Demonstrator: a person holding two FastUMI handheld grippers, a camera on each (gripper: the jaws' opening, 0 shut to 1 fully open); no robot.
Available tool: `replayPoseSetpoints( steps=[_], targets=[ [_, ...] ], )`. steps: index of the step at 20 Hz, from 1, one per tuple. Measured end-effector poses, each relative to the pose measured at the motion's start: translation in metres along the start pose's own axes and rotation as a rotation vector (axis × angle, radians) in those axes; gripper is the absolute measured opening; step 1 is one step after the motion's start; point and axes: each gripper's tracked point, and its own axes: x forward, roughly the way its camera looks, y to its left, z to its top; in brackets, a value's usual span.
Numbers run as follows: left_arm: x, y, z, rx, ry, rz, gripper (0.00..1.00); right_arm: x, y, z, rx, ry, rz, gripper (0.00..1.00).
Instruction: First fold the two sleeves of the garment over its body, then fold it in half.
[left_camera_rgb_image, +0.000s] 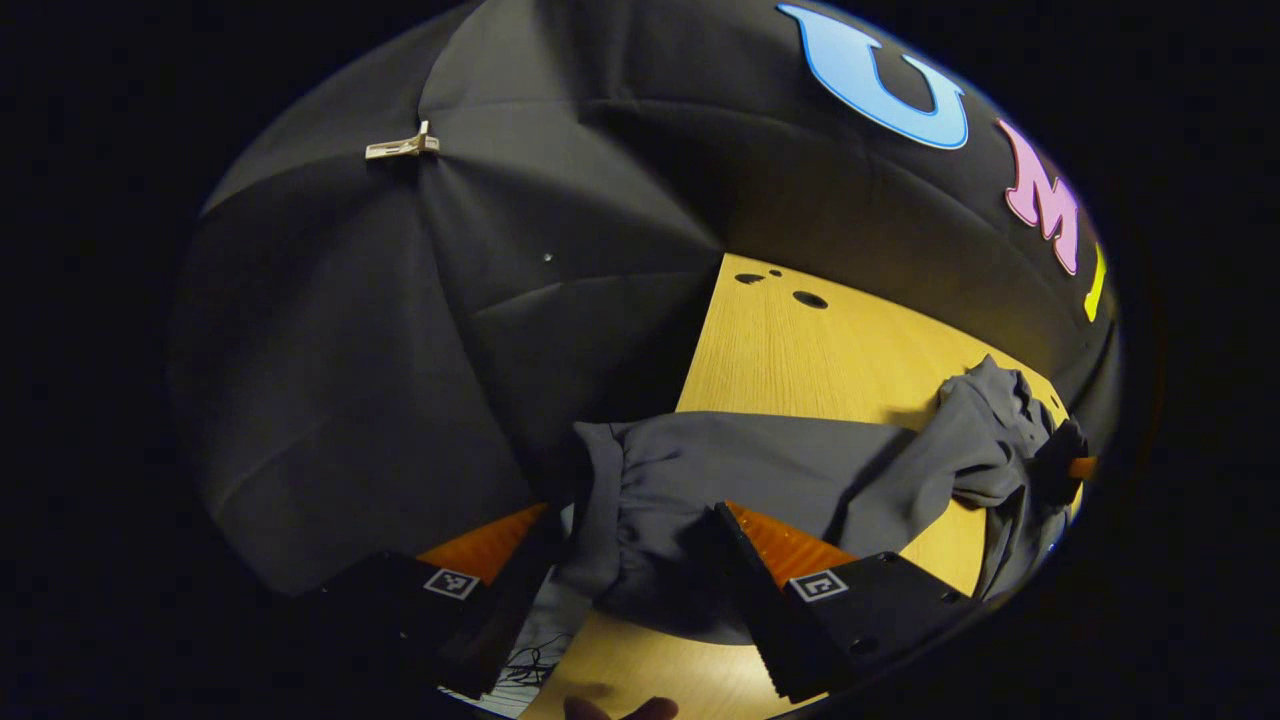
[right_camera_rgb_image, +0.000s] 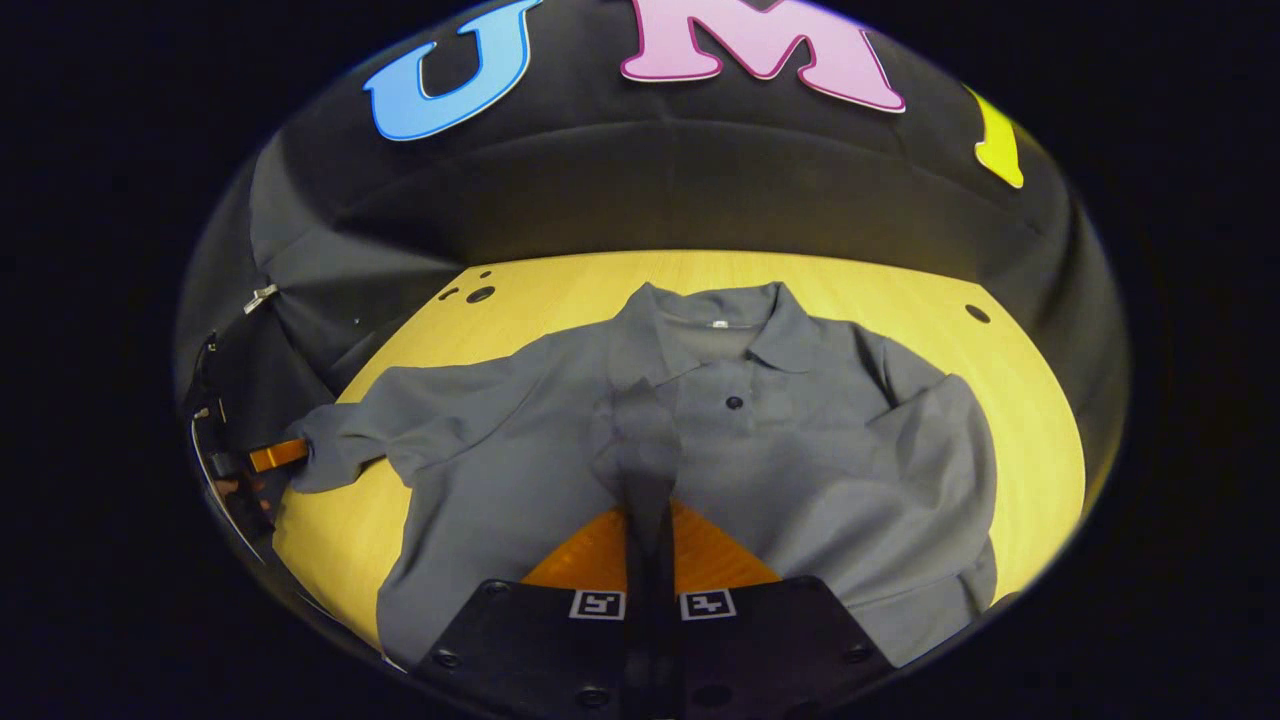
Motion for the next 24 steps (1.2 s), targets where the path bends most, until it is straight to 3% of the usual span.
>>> replayPoseSetpoints(
  steps=[2, 5, 6, 7, 8, 9, 10, 12, 13, 14, 15, 17, 18, 21, 24],
  targets=[
    [0.003, -0.001, -0.003, 0.000, 0.012, 0.007, 0.95, 0.002, 0.008, -0.011, -0.005, 0.031, 0.024, 0.06],
    [0.005, -0.002, -0.002, 0.007, 0.010, 0.012, 0.95, 0.000, 0.023, -0.023, 0.015, 0.072, 0.084, 0.18],
    [0.005, -0.003, -0.003, 0.007, 0.013, 0.012, 0.95, -0.002, 0.029, -0.027, 0.042, 0.091, 0.112, 0.22],
    [0.006, -0.003, -0.003, -0.001, 0.014, 0.014, 0.94, -0.005, 0.037, -0.028, 0.088, 0.106, 0.147, 0.17],
    [0.005, -0.003, -0.002, -0.006, 0.013, 0.020, 0.94, -0.010, 0.046, -0.027, 0.140, 0.111, 0.180, 0.21],
    [0.005, -0.005, -0.003, -0.012, 0.018, 0.019, 0.93, -0.015, 0.056, -0.022, 0.188, 0.103, 0.222, 0.32],
    [0.006, -0.008, -0.003, -0.018, 0.017, 0.024, 0.86, -0.022, 0.065, -0.016, 0.220, 0.087, 0.260, 0.43],
    [0.008, -0.015, -0.004, -0.031, 0.018, 0.022, 0.77, -0.034, 0.072, -0.010, 0.229, 0.070, 0.302, 0.81],
    [0.009, -0.015, -0.003, -0.033, 0.019, 0.034, 0.72, -0.040, 0.072, -0.008, 0.224, 0.062, 0.313, 0.67],
    [0.009, -0.014, -0.003, -0.033, 0.019, 0.044, 0.66, -0.046, 0.073, -0.006, 0.217, 0.054, 0.321, 0.84],
    [0.010, -0.011, -0.002, -0.020, 0.020, 0.066, 0.65, -0.052, 0.072, -0.005, 0.209, 0.046, 0.324, 0.89],
    [0.011, -0.004, -0.002, 0.011, 0.024, 0.097, 0.45, -0.060, 0.068, -0.003, 0.195, 0.034, 0.322, 0.90],
    [0.008, -0.004, 0.000, 0.025, 0.027, 0.103, 0.27, -0.065, 0.067, -0.001, 0.192, 0.026, 0.322, 0.91],
    [0.004, 0.000, 0.000, 0.050, 0.043, 0.141, 0.14, -0.078, 0.063, 0.008, 0.196, -0.001, 0.330, 0.96],
    [-0.007, -0.005, 0.001, 0.067, 0.049, 0.148, 0.12, -0.095, 0.057, 0.024, 0.204, -0.057, 0.333, 0.95]
  ],
)
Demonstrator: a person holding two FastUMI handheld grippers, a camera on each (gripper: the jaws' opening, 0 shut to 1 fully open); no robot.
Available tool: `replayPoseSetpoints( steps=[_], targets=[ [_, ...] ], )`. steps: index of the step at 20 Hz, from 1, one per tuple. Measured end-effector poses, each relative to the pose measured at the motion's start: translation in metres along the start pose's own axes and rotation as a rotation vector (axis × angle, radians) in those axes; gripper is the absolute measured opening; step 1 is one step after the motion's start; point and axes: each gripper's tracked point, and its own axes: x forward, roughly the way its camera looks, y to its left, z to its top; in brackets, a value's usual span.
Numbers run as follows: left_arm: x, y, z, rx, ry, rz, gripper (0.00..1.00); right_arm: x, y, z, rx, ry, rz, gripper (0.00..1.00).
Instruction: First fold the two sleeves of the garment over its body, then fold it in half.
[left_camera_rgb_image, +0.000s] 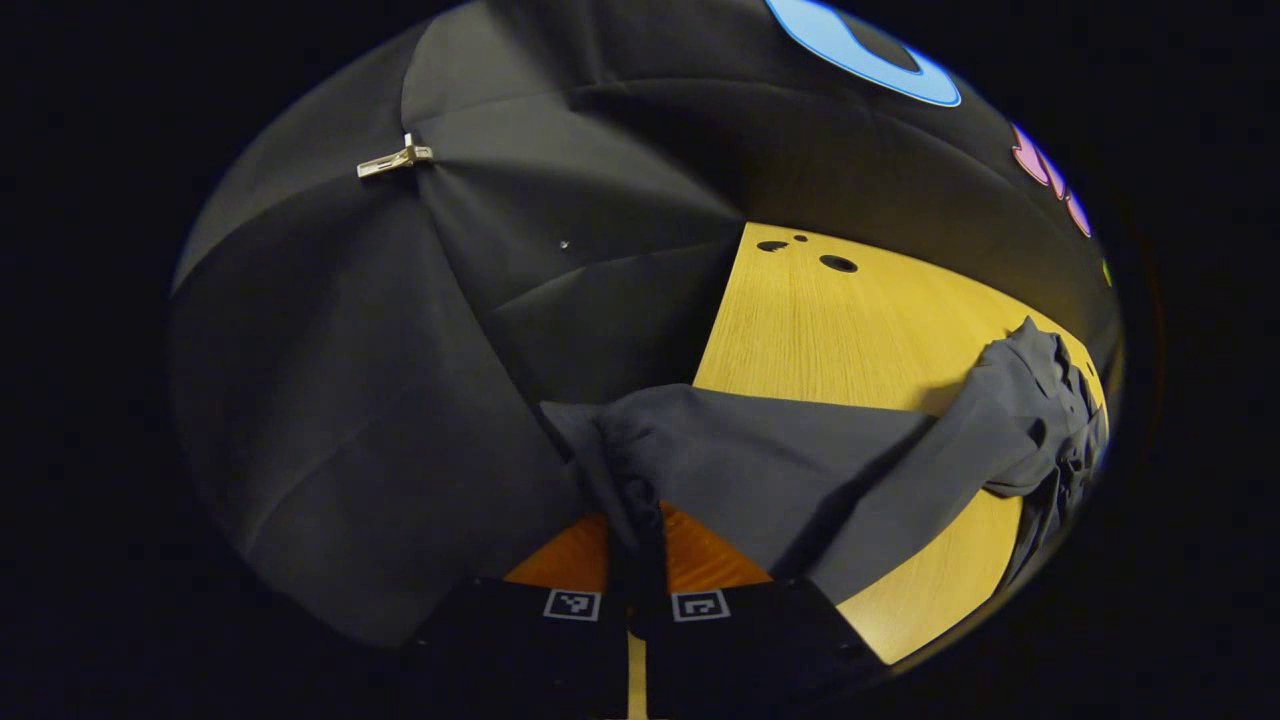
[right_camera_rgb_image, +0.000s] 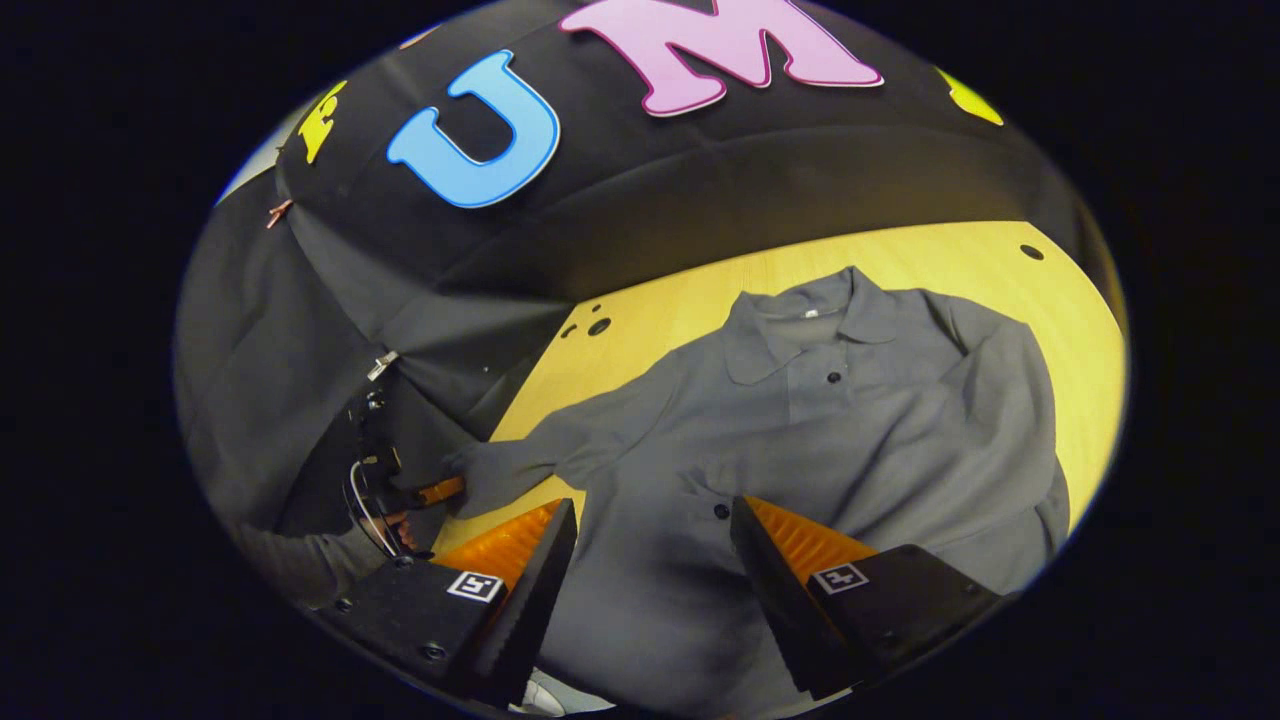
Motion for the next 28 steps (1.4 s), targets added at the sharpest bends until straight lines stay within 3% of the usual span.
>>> replayPoseSetpoints(
  steps=[2, 8, 13, 19, 28],
  targets=[
    [-0.010, -0.001, 0.006, 0.009, -0.020, 0.000, 0.07, -0.014, 0.002, 0.014, 0.004, -0.049, 0.013, 0.96],
    [-0.059, -0.014, 0.033, -0.052, -0.105, -0.058, 0.07, -0.055, -0.013, 0.038, -0.005, -0.118, 0.012, 0.96],
    [-0.121, -0.041, 0.087, -0.076, -0.258, -0.119, 0.07, -0.094, -0.068, 0.057, -0.027, -0.173, -0.064, 0.96],
    [-0.208, -0.136, 0.139, -0.054, -0.384, -0.215, 0.07, -0.137, -0.151, 0.084, 0.004, -0.226, -0.142, 0.96],
    [-0.283, -0.270, 0.143, 0.055, -0.394, -0.272, 0.07, -0.205, -0.260, 0.079, 0.057, -0.265, -0.217, 0.96]
  ],
)
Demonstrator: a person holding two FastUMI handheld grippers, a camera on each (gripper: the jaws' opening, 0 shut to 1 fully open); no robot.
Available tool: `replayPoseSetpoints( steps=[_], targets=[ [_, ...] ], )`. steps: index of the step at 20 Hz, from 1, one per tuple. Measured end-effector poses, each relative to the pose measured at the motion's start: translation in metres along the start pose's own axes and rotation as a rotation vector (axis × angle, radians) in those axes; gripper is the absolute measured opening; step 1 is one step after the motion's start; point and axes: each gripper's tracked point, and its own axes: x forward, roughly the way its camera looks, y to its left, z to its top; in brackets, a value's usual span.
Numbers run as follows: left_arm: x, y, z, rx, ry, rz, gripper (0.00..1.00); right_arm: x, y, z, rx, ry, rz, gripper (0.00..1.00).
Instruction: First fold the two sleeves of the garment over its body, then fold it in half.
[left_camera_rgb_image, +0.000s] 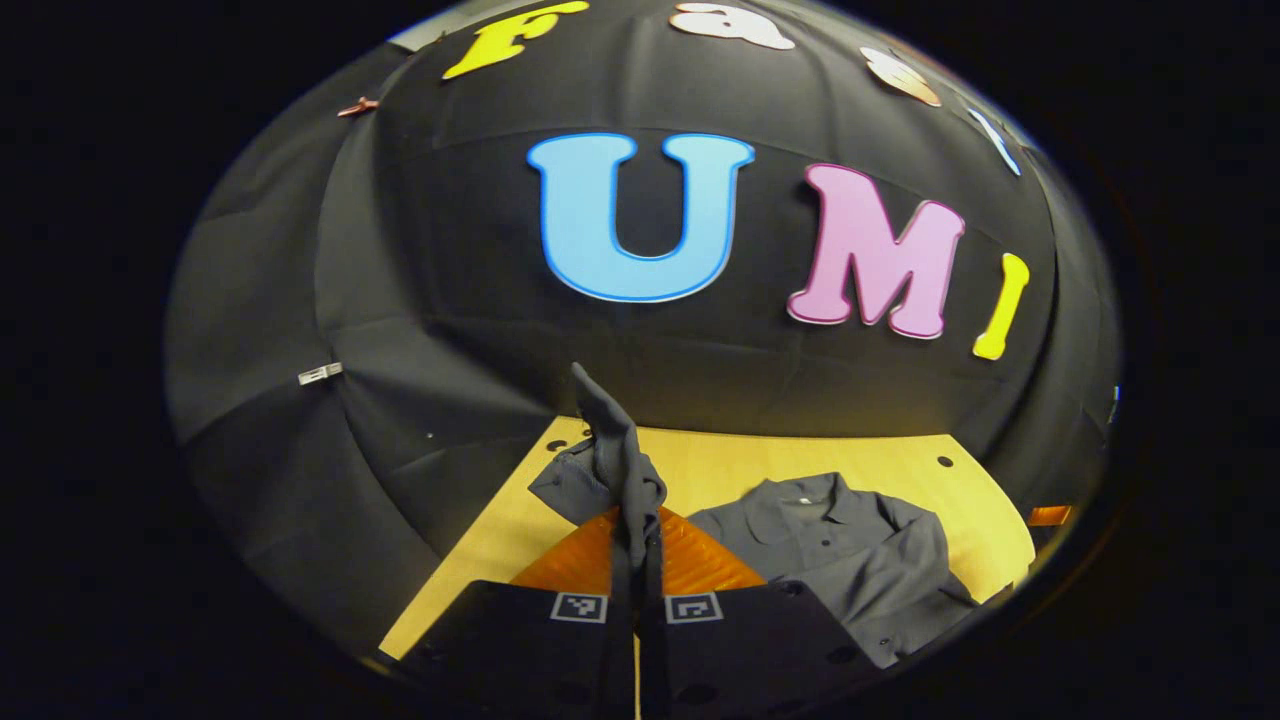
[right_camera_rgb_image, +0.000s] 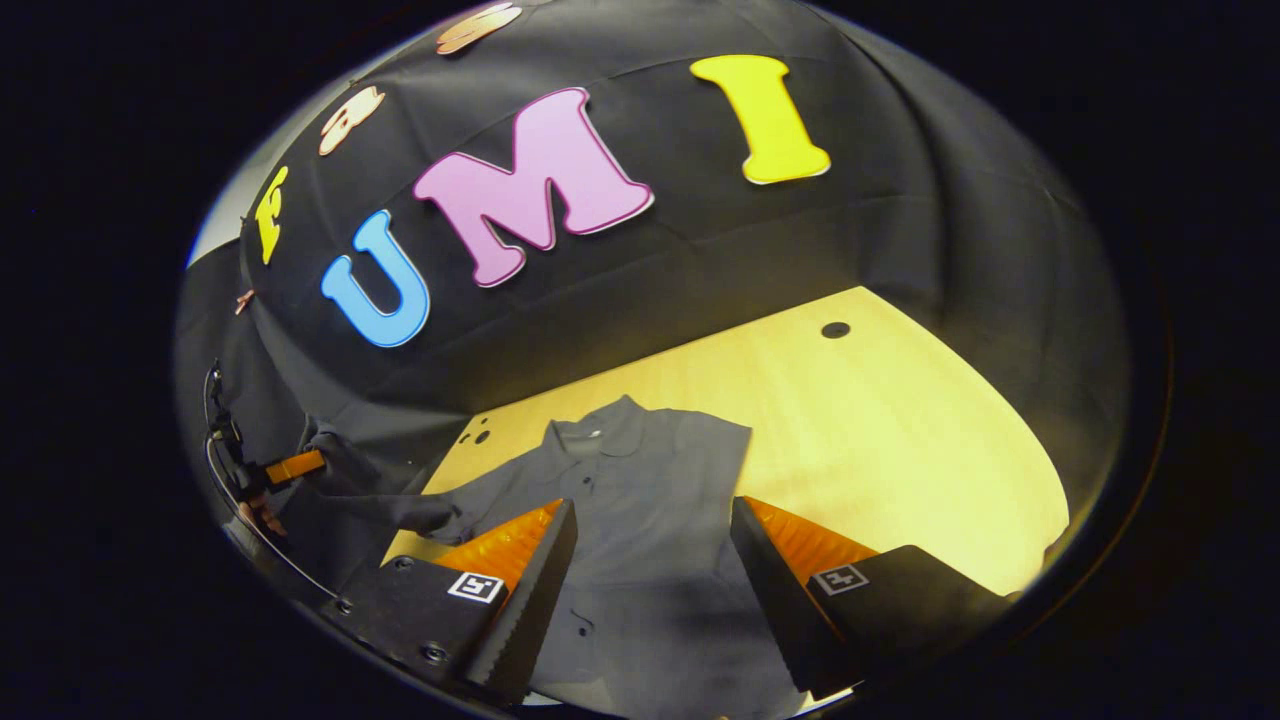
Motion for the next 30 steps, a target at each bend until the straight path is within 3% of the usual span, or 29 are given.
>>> replayPoseSetpoints(
  steps=[3, 6, 16, 20, 27, 28, 30],
  targets=[
    [0.006, -0.069, -0.016, 0.035, 0.042, -0.063, 0.07, -0.018, -0.055, -0.009, 0.003, 0.026, -0.057, 0.96],
    [0.018, -0.119, -0.037, 0.072, 0.069, -0.114, 0.07, -0.027, -0.082, -0.015, 0.030, 0.045, -0.087, 0.96],
    [0.047, -0.276, -0.129, 0.221, 0.174, -0.343, 0.07, -0.043, -0.124, -0.020, 0.027, 0.093, -0.121, 0.96],
    [0.052, -0.315, -0.159, 0.297, 0.198, -0.419, 0.07, -0.046, -0.133, -0.028, 0.025, 0.117, -0.122, 0.96],
    [0.067, -0.346, -0.226, 0.398, 0.285, -0.450, 0.07, -0.058, -0.152, -0.048, 0.028, 0.175, -0.148, 0.96],
    [0.069, -0.349, -0.236, 0.414, 0.299, -0.456, 0.03, -0.058, -0.152, -0.051, 0.027, 0.182, -0.149, 0.96],
    [0.071, -0.356, -0.258, 0.451, 0.330, -0.481, 0.10, -0.062, -0.151, -0.055, 0.016, 0.196, -0.151, 0.95]
  ],
)
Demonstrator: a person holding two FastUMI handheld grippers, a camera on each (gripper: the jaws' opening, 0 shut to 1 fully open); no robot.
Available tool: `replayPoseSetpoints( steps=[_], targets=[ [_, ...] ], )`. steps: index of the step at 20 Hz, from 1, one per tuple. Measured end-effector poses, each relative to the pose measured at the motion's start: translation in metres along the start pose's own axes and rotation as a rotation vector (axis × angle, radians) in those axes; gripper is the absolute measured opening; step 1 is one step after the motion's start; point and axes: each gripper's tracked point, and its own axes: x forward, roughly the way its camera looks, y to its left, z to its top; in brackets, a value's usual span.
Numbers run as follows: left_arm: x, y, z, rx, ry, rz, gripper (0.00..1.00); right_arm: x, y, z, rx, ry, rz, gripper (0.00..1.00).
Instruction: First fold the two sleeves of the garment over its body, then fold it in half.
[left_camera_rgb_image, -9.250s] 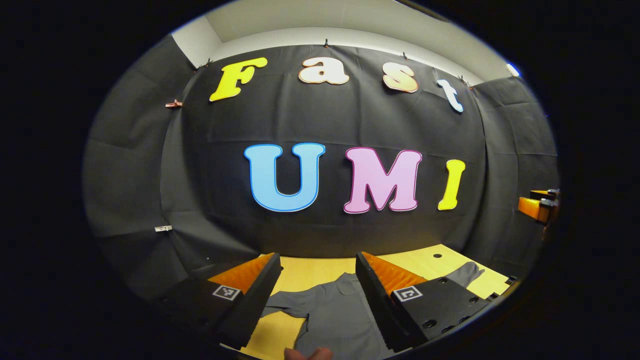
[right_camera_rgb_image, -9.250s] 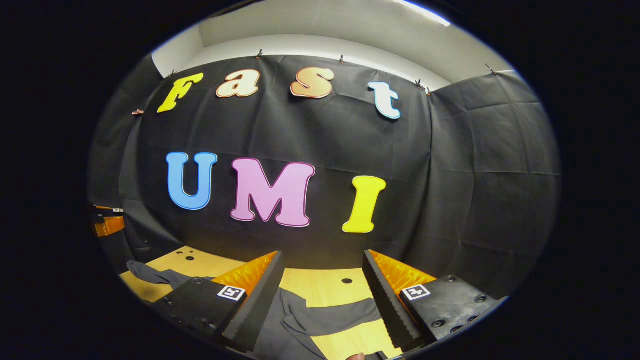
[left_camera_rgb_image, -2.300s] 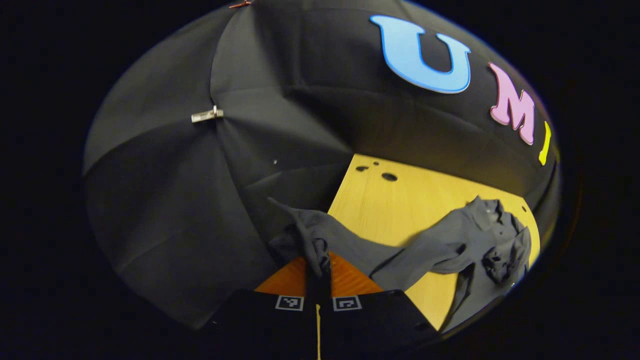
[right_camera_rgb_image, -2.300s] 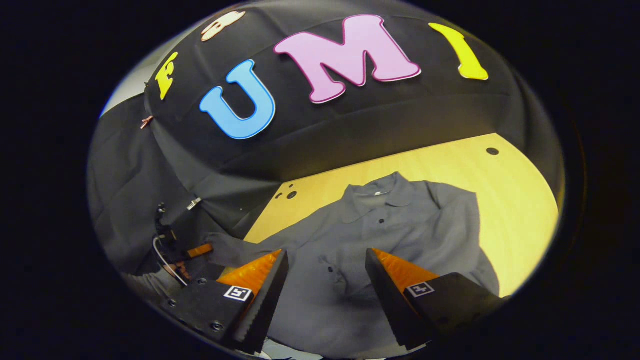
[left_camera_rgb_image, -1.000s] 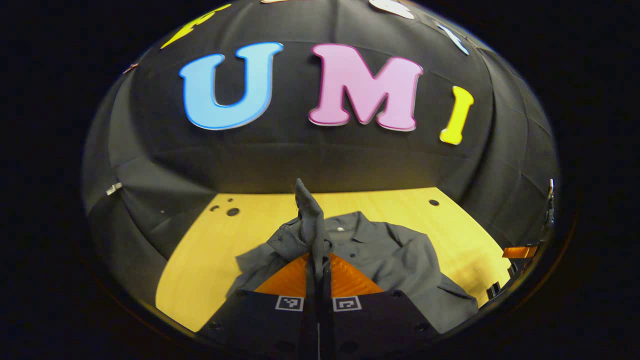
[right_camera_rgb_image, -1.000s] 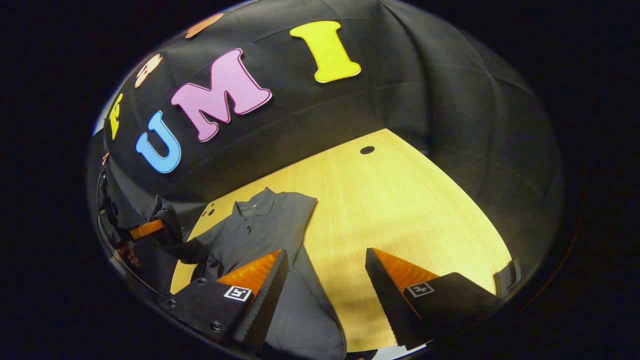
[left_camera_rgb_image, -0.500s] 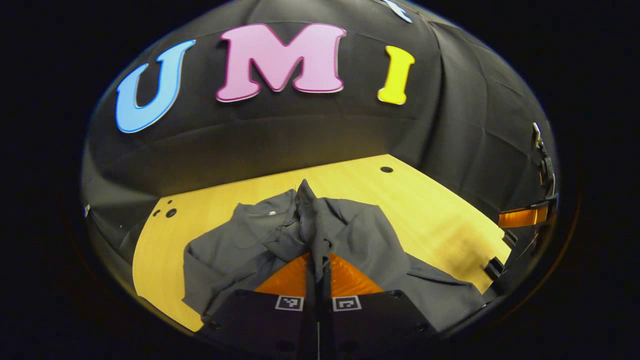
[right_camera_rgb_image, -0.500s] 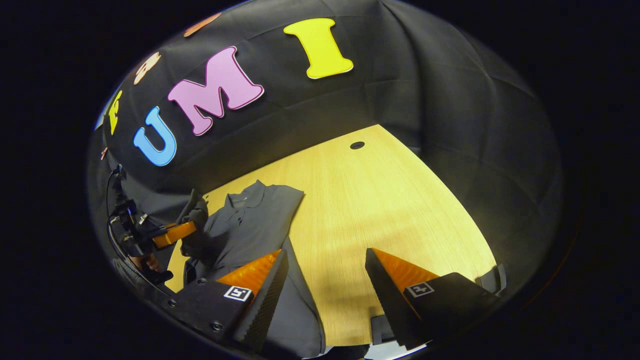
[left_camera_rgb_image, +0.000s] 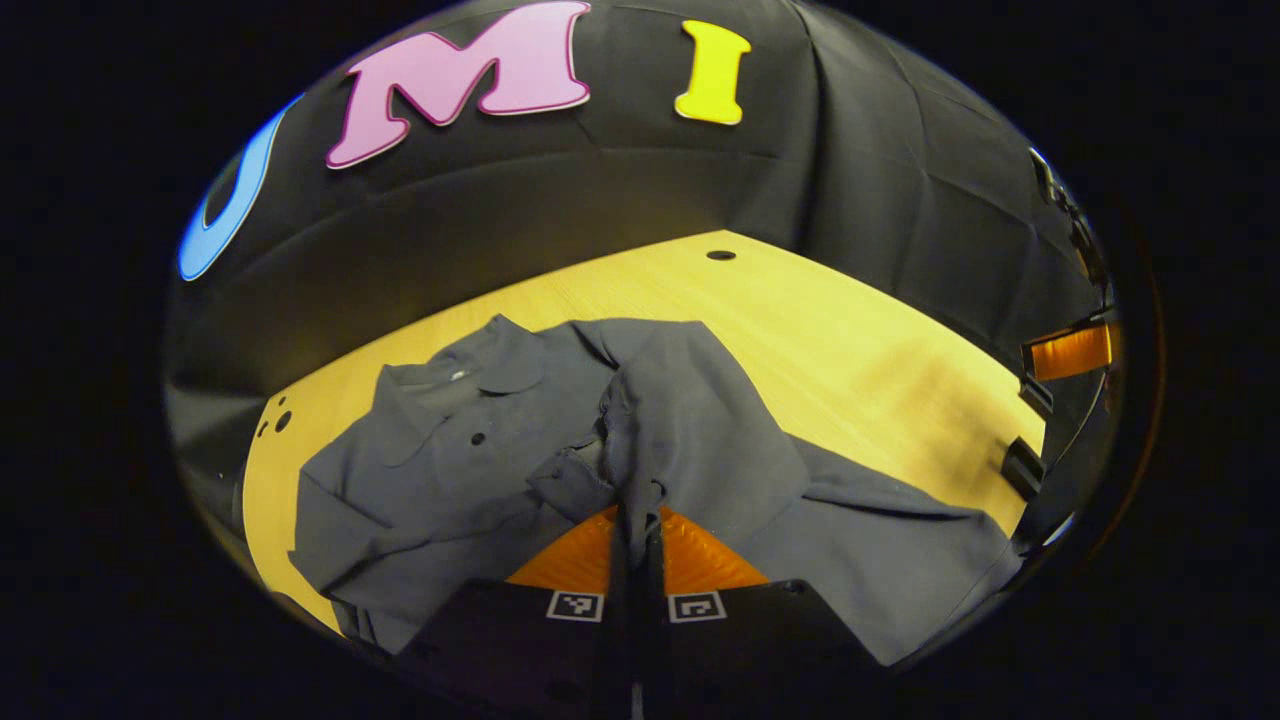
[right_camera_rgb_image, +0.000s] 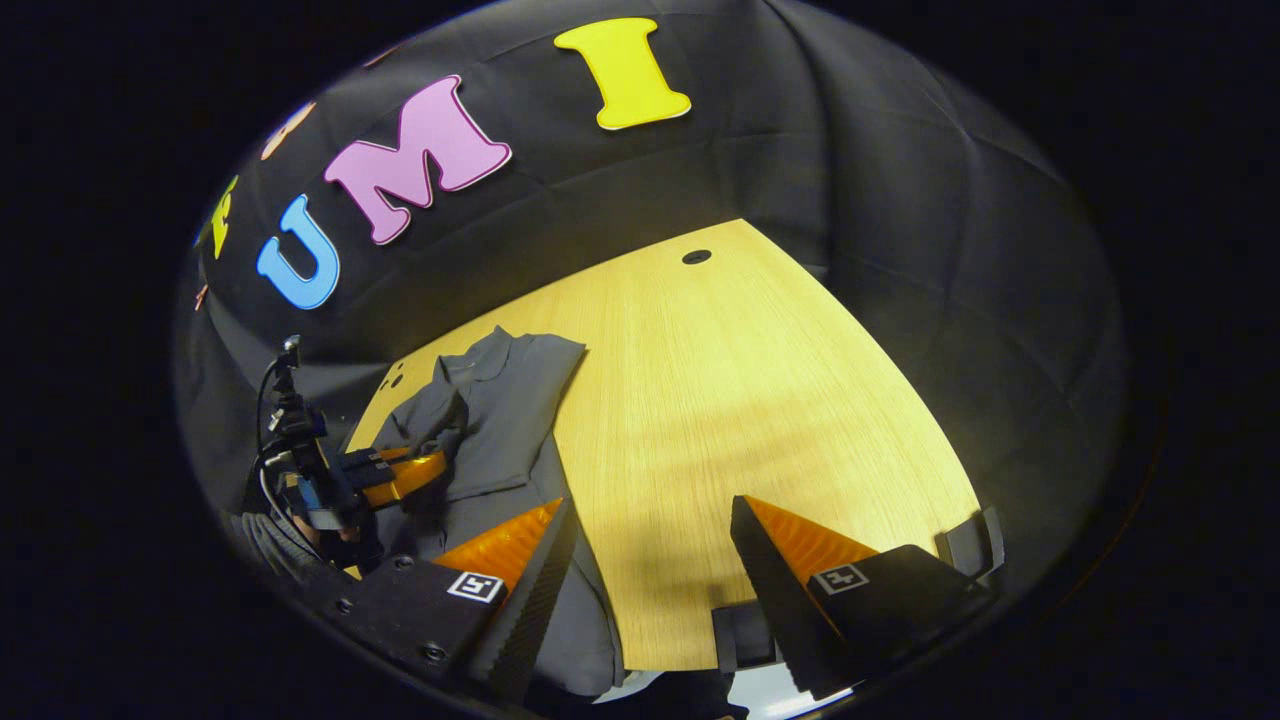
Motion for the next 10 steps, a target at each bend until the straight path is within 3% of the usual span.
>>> replayPoseSetpoints(
  steps=[2, 3, 8, 10],
  targets=[
    [0.004, -0.012, -0.007, -0.006, 0.021, -0.051, 0.17, -0.003, 0.005, -0.007, -0.004, 0.007, 0.000, 0.96],
    [0.004, -0.015, -0.007, -0.011, 0.021, -0.069, 0.29, -0.004, 0.007, -0.009, -0.004, 0.008, 0.000, 0.96],
    [-0.010, -0.021, -0.002, -0.047, -0.005, -0.128, 0.51, -0.008, 0.021, -0.019, 0.000, 0.010, 0.003, 0.96],
    [-0.021, -0.017, -0.001, -0.054, -0.021, -0.132, 0.66, -0.009, 0.027, -0.023, -0.007, 0.015, 0.003, 0.96]
  ],
)
